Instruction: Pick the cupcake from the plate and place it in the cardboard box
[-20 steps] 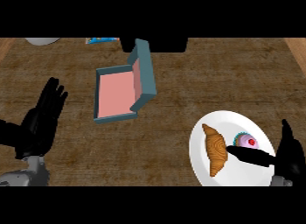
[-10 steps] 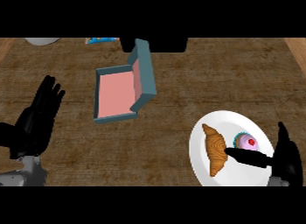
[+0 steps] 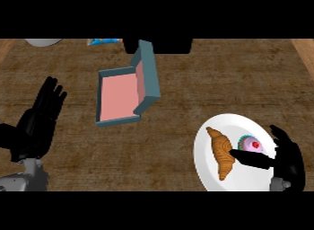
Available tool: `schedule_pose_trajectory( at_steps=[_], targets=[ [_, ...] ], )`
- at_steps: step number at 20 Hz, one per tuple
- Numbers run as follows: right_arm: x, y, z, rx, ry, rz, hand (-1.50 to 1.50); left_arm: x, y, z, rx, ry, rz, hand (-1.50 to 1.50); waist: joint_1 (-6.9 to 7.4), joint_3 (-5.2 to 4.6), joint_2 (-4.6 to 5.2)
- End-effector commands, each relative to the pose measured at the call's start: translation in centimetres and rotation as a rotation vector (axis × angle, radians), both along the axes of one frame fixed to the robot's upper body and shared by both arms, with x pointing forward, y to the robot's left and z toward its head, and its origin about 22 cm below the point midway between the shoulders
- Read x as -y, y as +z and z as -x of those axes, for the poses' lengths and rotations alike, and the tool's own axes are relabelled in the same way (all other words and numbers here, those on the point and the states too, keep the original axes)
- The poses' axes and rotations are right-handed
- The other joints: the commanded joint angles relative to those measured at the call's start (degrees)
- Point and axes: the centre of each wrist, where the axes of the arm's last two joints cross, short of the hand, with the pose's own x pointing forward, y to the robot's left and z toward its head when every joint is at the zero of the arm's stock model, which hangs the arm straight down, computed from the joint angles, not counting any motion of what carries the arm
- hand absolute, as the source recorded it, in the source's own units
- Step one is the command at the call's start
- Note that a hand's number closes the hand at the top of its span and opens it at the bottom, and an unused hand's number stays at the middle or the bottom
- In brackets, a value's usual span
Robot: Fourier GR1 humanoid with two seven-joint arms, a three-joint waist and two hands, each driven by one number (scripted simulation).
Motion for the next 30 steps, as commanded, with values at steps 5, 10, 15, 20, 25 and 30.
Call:
schedule_pose_trajectory(
  at_steps=[5,10,15,20,25,30],
  targets=[
    [-1.6,-1.2,-0.6,-0.019,0.056,0.145,1.50,1.8,-0.3,-0.1,-0.008,-0.007,-0.006,0.00,0.11,0.08,0.11],
    [-1.0,0.1,-1.2,-0.007,0.043,0.202,1.50,0.0,0.7,0.9,0.000,-0.007,-0.021,0.00,0.20,0.09,0.07],
    [-13.1,2.3,-2.1,0.123,0.552,0.385,1.50,2.9,0.9,-1.0,0.024,-0.131,-0.007,0.00,9.62,-0.50,1.73],
    [-18.0,4.2,-2.8,0.217,0.772,0.543,1.50,4.8,1.5,-1.4,0.053,-0.231,-0.014,0.00,16.29,-0.78,2.63],
    [-21.7,5.8,-3.7,0.252,0.879,0.689,1.50,6.5,1.7,-2.0,0.055,-0.292,-0.002,0.00,17.60,-0.61,2.75],
    [-24.3,8.8,-4.4,0.338,0.898,0.762,1.50,7.1,1.7,-2.5,0.039,-0.311,-0.009,0.00,17.93,-0.45,2.15]
  ],
)
